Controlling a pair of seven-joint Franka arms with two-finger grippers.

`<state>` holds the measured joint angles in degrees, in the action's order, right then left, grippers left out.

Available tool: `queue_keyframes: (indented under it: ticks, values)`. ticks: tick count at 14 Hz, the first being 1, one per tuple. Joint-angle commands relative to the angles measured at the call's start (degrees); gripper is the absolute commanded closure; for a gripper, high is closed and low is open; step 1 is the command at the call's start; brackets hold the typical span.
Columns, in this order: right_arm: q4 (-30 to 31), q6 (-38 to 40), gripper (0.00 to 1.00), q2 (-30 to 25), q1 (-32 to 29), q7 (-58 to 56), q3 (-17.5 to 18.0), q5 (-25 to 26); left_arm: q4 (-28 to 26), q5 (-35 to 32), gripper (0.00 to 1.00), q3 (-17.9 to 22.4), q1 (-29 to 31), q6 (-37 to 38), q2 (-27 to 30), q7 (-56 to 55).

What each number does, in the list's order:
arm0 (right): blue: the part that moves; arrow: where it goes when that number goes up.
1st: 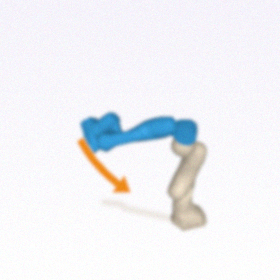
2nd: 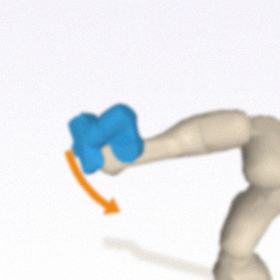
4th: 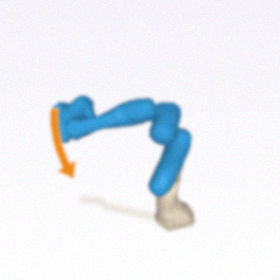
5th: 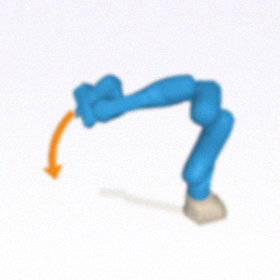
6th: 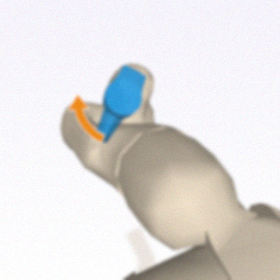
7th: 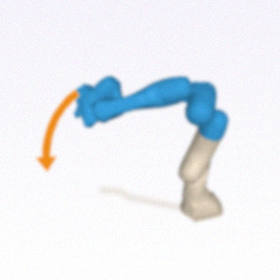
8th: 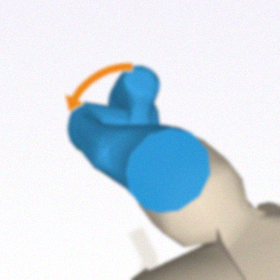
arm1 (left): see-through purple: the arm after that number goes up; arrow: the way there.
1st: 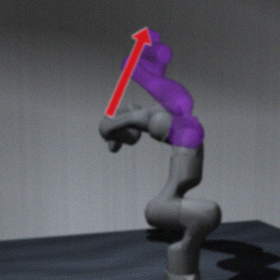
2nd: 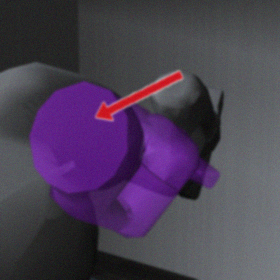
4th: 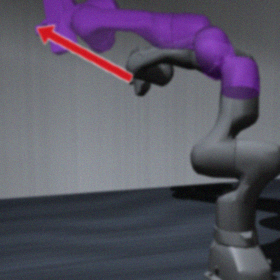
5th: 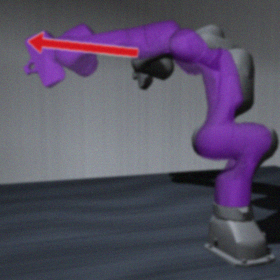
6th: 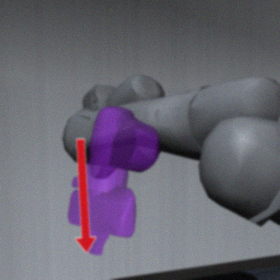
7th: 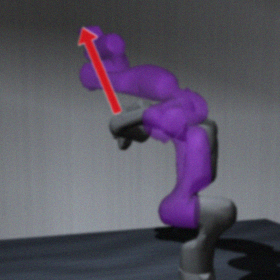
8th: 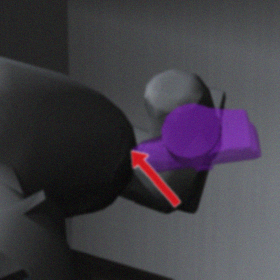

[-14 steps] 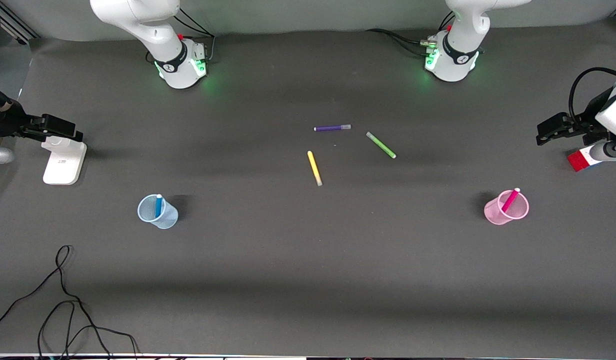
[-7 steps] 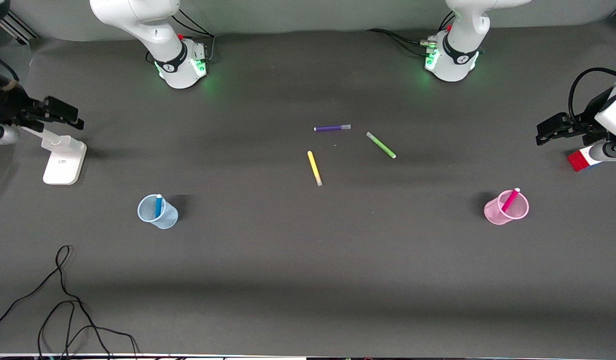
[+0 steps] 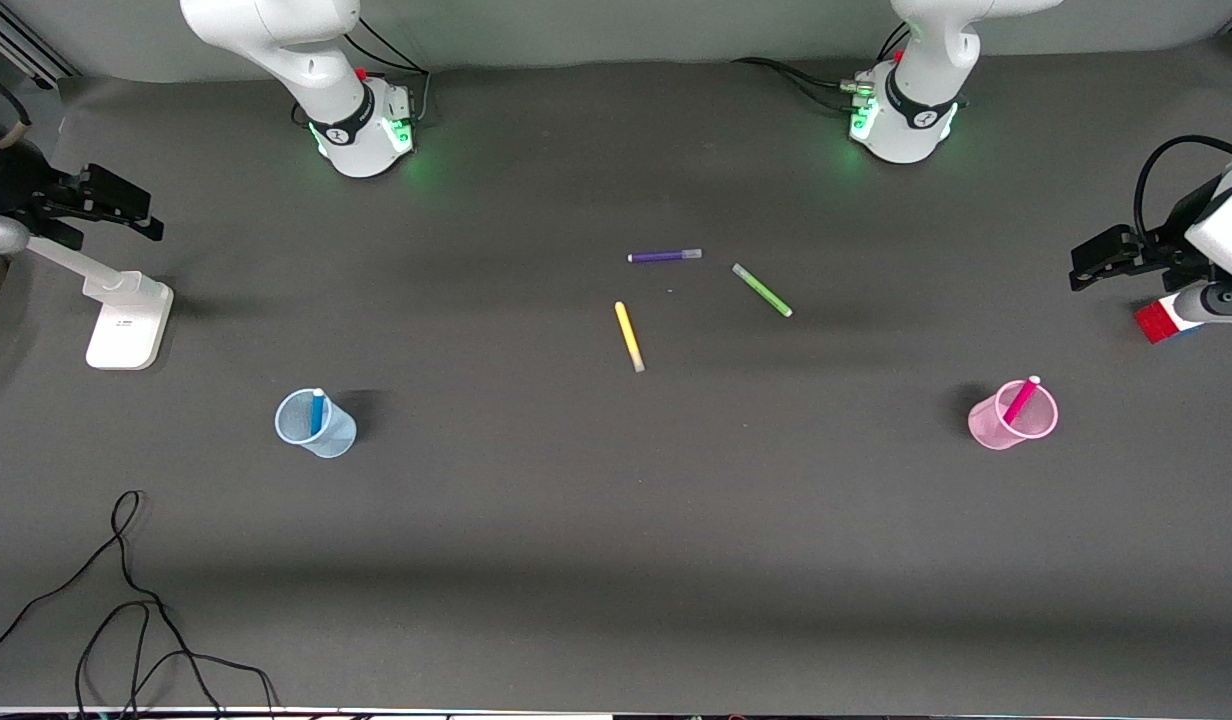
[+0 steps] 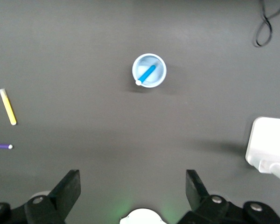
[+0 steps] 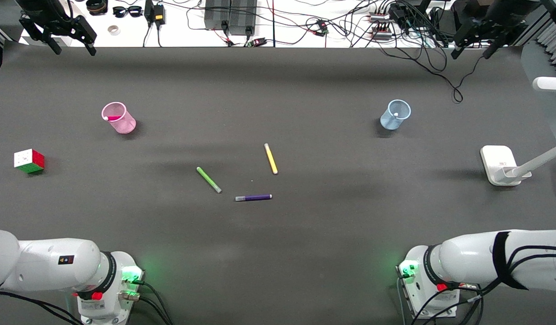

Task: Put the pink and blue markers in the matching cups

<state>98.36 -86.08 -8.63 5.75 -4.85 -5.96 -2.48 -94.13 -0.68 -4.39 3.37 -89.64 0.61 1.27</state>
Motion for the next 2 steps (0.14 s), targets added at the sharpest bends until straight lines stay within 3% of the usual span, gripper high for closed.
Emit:
queue_keyframes:
  ticks: [1, 2]
  values:
    - [-2.83, -0.05, 0.0, 2.65, 6.19, -1.74, -4.48, -1.03, 0.08, 0.33, 0.0, 0.18, -0.38, -0.53, 0.18, 0.75]
    - [-2.65, -0.05, 0.0, 2.74, 6.64, -1.74, -4.59, -1.03, 0.08, 0.33, 0.0, 0.18, -0.3, -0.62, -0.08, 0.67]
